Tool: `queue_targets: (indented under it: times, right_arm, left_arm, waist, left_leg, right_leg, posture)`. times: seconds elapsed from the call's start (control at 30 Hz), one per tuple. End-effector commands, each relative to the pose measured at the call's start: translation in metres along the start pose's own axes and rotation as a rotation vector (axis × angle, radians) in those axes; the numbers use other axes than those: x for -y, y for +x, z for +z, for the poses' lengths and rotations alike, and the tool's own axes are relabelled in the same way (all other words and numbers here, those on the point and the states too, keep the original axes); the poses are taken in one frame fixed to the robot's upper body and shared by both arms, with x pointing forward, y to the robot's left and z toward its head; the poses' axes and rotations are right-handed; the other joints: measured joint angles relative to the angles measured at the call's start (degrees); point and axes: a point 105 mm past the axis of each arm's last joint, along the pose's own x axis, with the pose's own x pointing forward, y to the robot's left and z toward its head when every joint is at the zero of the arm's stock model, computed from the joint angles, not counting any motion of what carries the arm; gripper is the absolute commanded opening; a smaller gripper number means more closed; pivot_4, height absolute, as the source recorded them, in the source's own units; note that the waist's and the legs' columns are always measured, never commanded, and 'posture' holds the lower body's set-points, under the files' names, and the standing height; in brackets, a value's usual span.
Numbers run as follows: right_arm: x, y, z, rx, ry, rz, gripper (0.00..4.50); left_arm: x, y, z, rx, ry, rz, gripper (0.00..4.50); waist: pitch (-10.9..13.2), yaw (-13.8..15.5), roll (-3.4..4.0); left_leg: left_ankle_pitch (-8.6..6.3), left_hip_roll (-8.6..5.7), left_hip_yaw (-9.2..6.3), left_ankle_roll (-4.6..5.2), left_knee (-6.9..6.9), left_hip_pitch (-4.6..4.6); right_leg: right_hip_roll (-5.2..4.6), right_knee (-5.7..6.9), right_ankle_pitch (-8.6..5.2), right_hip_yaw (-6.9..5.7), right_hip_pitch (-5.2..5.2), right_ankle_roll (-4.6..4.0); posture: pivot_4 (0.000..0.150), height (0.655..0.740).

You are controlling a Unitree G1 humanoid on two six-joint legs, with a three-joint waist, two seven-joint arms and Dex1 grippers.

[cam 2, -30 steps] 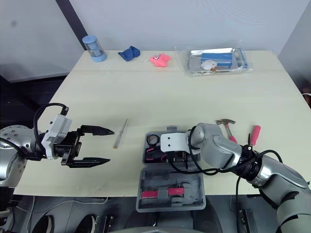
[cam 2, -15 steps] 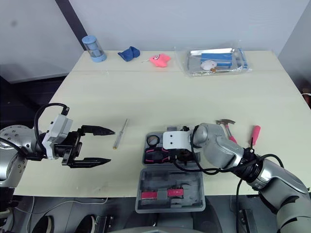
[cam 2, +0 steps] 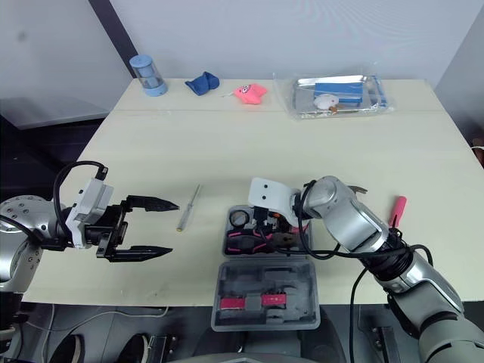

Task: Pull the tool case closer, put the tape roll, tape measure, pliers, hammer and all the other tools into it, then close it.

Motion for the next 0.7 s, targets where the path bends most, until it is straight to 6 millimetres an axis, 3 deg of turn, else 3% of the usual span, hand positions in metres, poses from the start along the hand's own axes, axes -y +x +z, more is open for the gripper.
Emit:
queue_targets:
  times: [0.03,0.1,0.53,0.7]
  right_arm:
    - [-0.003,0.003,-0.001,0.085,-0.006,0.019,0.91]
    - [-0.005,0.006,-0.007,0.095,0.001,0.031,0.1]
    - [-0.009,0.036,-0.062,0.031,0.102,0.038,0.1]
    - [-0.021,0.044,-0.094,-0.083,0.201,0.089,0.1]
  left_arm:
    - [0.0,-0.002,0.006,0.019,0.027,0.002,4.5]
    - [0.0,-0.002,0.006,0.02,0.027,0.003,4.5]
    - [-0.001,-0.002,0.002,0.026,0.019,0.016,4.5]
    - [0.0,-0.002,0.0,0.028,0.014,0.021,4.5]
  waist:
    - [0.0,-0.1,0.0]
    - [0.0,-0.2,0.0]
    - [0.0,-0.3,-0.02]
    - [0.0,-0.3,-0.03]
  left_leg:
    - [0.0,0.0,0.0,0.0,0.0,0.0]
    - [0.0,0.01,0.0,0.0,0.0,0.01]
    - [0.0,0.03,0.05,0.0,0.0,0.05]
    - [0.01,0.04,0.08,-0.01,-0.01,0.29]
  right_leg:
    - [0.01,0.0,0.0,0.0,0.0,0.0]
    - [0.01,0.02,0.0,0.0,0.0,0.0]
    - [0.05,0.05,0.0,0.05,-0.04,0.0]
    - [0.07,0.09,0.0,0.1,0.14,-0.01]
  posture:
    - [0.15,0.74]
    - [0.15,0.74]
    - [0.15,0.74]
    - [0.15,0.74]
